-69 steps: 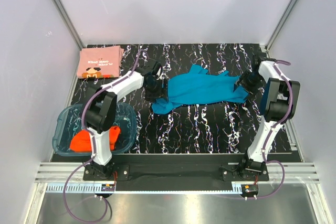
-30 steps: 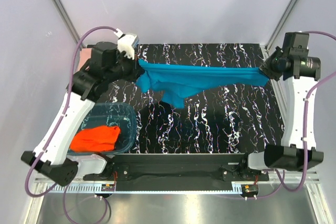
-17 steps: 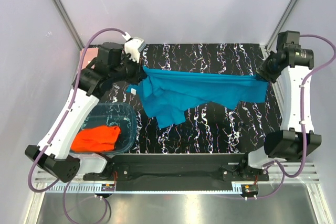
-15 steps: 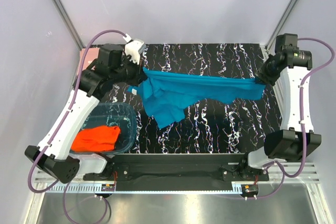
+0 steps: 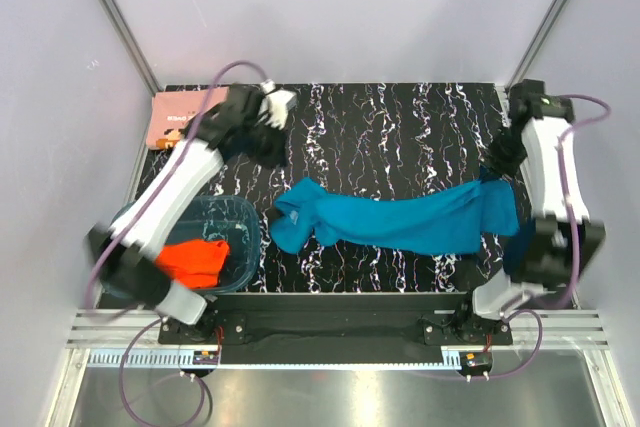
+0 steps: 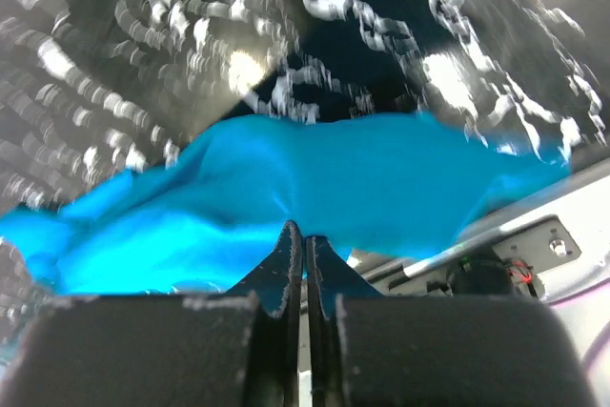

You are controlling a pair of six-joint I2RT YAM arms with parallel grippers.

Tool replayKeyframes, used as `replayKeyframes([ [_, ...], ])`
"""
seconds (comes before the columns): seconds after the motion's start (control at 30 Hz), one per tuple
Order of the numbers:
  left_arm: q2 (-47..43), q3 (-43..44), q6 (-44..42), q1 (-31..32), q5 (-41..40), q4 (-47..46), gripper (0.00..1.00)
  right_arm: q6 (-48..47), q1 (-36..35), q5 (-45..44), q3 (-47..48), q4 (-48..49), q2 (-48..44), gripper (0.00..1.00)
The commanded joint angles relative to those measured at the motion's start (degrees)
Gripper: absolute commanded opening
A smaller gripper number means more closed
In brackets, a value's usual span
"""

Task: Fold and stack the t-shirts
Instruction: Flatten the tshirt out

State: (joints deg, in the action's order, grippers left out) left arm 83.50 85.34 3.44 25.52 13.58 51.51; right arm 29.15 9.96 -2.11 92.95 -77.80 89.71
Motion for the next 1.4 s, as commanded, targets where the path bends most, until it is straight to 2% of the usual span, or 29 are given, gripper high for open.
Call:
replayKeyframes([
  [0.0,19.19,20.71,1.99,-0.56,-9.06,11.64,0.14,-0.93,0.33,-1.24,4.42,6.07,14.93,0.02],
  [0.03,23.59,25.96,4.44,-0.56,-13.19,15.34,0.11,-2.06,0.33,-1.23,6.79,7.39,18.27,0.07],
  [0.07,28.51,30.28,4.99,-0.56,-17.76,17.81,0.11,-2.42,0.24,-1.93,12.03,7.40,24.48,0.08],
  [0.1,28.03,30.50,5.17,-0.56,-17.98,15.93,0.19,-3.04,0.33,-2.89,15.48,6.88,27.68,0.08],
  [0.17,24.19,27.17,6.05,-0.47,-13.96,10.93,0.34,-5.15,0.33,-3.34,25.38,3.98,35.66,0.18],
  [0.2,21.81,24.72,5.88,-0.30,-10.37,8.29,0.44,-5.41,0.41,-4.91,27.96,3.19,37.45,0.26],
  [0.23,19.61,17.22,5.70,0.14,-5.20,5.13,0.48,-5.33,0.59,-5.53,32.25,1.18,39.03,0.34],
  [0.27,17.68,14.10,5.70,0.67,-3.15,0.31,0.52,-5.33,0.59,-5.45,33.86,0.29,40.96,0.45],
  [0.33,12.75,5.41,3.95,3.39,1.25,-3.50,0.59,-4.63,0.59,-4.49,33.19,-0.42,40.72,0.53],
  [0.4,10.11,0.90,2.89,5.93,1.53,-6.41,0.63,-4.27,0.59,-3.78,28.89,0.63,36.87,0.64],
  [0.5,9.92,-4.12,1.92,10.68,1.98,-7.21,0.63,-4.01,0.50,-3.08,16.51,5.18,27.91,0.65],
  [0.57,10.27,-5.79,2.01,11.66,3.20,-7.21,0.60,-3.84,0.59,-2.72,6.76,6.69,20.90,0.63],
  [0.7,10.19,-7.64,1.66,14.81,5.75,-9.05,0.49,-1.03,1.38,-1.50,-9.16,11.69,10.76,0.41],
  [0.73,10.71,-7.56,1.74,15.26,6.62,-9.23,0.49,-0.67,1.73,-1.32,-13.89,13.79,8.66,0.38],
  [0.8,11.68,-7.65,2.44,16.66,6.55,-10.02,0.50,-0.93,2.70,1.21,-17.52,16.70,7.67,0.35],
  [0.9,15.10,-7.12,5.25,17.20,1.81,-8.62,0.61,-1.72,2.79,1.67,-20.70,17.85,8.72,0.39],
  [0.93,16.07,-6.77,5.78,17.20,-0.90,-7.14,0.62,-1.81,2.79,1.93,-21.48,18.03,9.68,0.45],
  [1.03,19.32,-6.94,5.26,17.20,-5.74,-5.19,0.64,-1.81,2.79,3.34,-22.89,19.00,10.74,0.53],
  [1.13,22.57,-6.51,4.21,17.11,-7.60,-4.49,0.64,-2.42,2.79,2.46,-23.16,19.27,11.80,0.55],
  [1.2,23.98,-6.33,4.12,16.85,-8.31,-5.97,0.63,-2.86,2.79,2.46,-22.81,19.09,12.15,0.56],
  [1.23,24.94,-6.07,4.20,16.41,-8.48,-6.59,0.56,-3.04,2.79,2.46,-22.64,19.00,12.15,0.56],
  [1.37,28.02,-0.37,4.90,13.43,-12.07,-5.72,0.12,-3.48,2.79,2.46,-21.06,17.95,12.77,0.55],
])
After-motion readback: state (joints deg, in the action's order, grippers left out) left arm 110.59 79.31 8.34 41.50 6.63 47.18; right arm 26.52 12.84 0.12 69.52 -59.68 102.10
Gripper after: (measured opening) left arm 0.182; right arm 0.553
